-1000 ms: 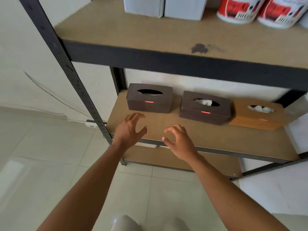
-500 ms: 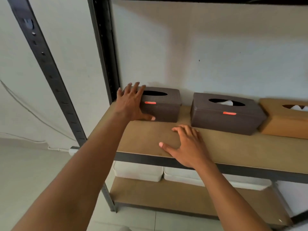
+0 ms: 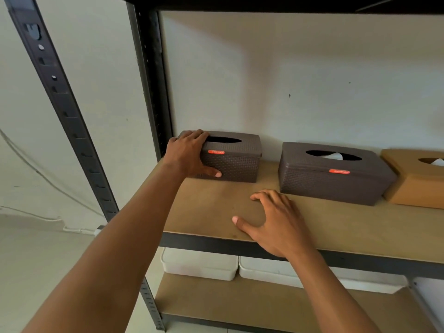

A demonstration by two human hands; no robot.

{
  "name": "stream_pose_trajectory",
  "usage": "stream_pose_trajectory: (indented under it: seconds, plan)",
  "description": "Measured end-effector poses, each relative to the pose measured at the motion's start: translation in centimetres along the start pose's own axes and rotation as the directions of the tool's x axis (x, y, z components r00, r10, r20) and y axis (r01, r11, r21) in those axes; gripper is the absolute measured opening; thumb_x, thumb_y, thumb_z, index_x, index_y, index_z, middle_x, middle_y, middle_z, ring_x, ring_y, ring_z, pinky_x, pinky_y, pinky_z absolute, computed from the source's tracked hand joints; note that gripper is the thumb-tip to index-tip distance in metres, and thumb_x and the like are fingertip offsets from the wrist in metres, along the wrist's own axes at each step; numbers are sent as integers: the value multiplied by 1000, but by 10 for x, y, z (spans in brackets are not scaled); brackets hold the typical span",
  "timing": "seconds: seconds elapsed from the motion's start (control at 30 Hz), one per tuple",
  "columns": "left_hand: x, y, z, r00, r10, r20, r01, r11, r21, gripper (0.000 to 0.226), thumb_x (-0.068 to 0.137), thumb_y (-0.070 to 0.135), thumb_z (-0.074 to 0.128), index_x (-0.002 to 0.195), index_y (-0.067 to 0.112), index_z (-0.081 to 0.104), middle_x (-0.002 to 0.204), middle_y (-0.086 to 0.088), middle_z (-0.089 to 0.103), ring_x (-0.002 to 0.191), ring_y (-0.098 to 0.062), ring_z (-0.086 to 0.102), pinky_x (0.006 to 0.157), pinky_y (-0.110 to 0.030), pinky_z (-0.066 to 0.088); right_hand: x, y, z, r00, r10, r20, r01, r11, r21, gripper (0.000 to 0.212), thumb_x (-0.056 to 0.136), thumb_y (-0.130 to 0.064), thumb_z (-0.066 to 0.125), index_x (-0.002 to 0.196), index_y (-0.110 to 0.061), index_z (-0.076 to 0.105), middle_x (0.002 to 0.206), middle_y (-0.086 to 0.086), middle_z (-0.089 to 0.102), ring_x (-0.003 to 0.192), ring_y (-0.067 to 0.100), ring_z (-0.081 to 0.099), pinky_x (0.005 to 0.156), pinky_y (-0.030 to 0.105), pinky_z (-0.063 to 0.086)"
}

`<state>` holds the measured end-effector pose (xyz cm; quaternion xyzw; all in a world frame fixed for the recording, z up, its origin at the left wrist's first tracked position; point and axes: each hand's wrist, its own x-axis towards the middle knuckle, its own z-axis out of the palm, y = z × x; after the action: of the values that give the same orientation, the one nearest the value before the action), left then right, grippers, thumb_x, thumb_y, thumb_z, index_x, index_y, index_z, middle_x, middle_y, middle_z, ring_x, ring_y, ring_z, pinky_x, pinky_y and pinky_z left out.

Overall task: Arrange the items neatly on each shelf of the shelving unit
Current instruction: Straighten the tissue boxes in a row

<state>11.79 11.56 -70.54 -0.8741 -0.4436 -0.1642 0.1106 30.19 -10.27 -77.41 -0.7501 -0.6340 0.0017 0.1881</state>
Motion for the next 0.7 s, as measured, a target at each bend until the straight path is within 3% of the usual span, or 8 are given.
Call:
stream_pose_trajectory:
  seconds: [0.33, 0.43, 0.5, 0.6, 0.7]
  plan:
    - [9, -4, 1, 1000, 10, 28, -10, 1000, 2, 129, 46, 97, 62, 150, 27, 32, 152, 4, 45, 142, -24, 40, 109, -58, 39, 1, -3, 0, 1000, -3, -9, 3, 1000, 8, 84, 76, -95, 35, 138, -39, 45, 143, -17, 42, 137, 13, 40, 121, 40, 31]
    - [6, 3, 1, 1000, 1, 7, -2, 1000, 20, 139, 46, 101, 57, 157, 27, 17, 161, 0, 31, 150, -27, 26, 117, -69, 14, 0, -3, -2, 1000, -5, -21, 6, 1000, 28, 81, 78, -93, 40, 136, -38, 49, 140, -17, 45, 134, 12, 42, 119, 39, 33]
    - [2, 15, -1, 999, 19, -43, -19, 1000, 12, 143, 48, 106, 45, 160, 26, 3, 167, -3, 18, 155, -28, 13, 118, -68, -2, -3, -4, -4, 998, -7, -64, 10, 998, 55, 75, 80, -90, 45, 131, -36, 56, 133, -18, 49, 126, 9, 48, 112, 37, 41]
    - [0, 46, -11, 985, 163, -57, -166, 985, -51, 135, 59, 105, 37, 161, 27, -3, 169, -3, 9, 156, -24, 2, 122, -60, -11, -10, -6, -9, 989, -9, -151, 23, 995, 92, 63, 84, -84, 48, 118, -34, 65, 123, -20, 56, 111, 4, 55, 95, 32, 51]
    - [4, 89, -17, 939, 336, -74, -343, 930, -133, 114, 77, 90, 45, 162, 24, 7, 168, -5, 16, 156, -22, 6, 126, -50, -5, -23, 7, -19, 979, -8, -203, 24, 997, 78, 62, 84, -84, 47, 115, -34, 69, 119, -20, 63, 108, 4, 59, 91, 32, 53]
